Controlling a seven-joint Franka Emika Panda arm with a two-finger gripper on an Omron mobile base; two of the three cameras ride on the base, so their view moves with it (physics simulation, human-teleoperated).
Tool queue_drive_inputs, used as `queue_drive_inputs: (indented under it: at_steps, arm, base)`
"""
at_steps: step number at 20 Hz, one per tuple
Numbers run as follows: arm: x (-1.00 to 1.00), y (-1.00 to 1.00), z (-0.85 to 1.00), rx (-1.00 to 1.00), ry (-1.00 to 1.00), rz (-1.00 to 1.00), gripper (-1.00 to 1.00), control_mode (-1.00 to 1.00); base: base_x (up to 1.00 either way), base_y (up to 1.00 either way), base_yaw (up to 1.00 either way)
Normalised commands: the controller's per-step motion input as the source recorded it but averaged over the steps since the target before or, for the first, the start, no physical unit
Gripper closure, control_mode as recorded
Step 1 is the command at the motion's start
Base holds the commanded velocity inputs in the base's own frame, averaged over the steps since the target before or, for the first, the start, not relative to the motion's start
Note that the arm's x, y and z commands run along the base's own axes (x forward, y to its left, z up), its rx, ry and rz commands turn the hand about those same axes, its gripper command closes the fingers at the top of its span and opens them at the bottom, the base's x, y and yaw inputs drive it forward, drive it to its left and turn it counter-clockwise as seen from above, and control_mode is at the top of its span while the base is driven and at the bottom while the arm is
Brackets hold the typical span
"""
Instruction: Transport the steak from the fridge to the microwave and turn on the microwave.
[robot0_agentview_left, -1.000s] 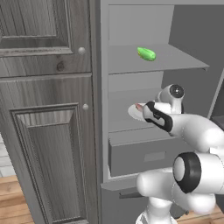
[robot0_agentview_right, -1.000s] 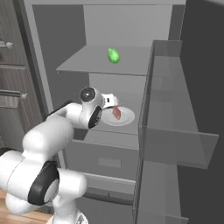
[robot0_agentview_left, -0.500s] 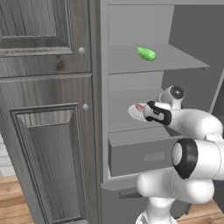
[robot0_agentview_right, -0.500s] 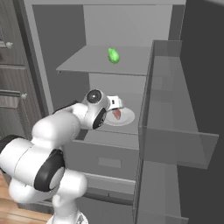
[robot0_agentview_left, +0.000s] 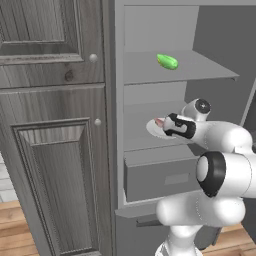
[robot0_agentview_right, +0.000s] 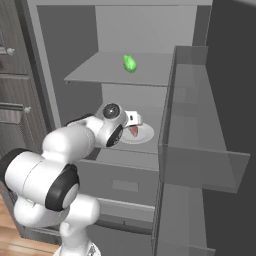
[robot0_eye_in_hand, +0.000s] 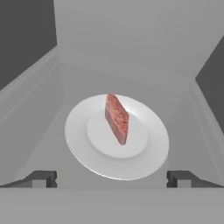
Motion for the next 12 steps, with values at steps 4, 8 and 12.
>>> queue_drive_inputs:
  at_steps: [4,8,12]
  arm:
    - [0.02,-0.01,0.0,0.17,0.1,-0.03,-1.0,-1.0]
    - [0.13,0.0,-0.02,0.08,0.13,-0.06,-1.0,-1.0]
    - [0.2,0.0,-0.04,0.01,0.04,-0.05,-1.0,-1.0]
  base:
    - [0.0,0.0,0.0]
    - [0.0,0.0,0.0]
    - [0.0,0.0,0.0]
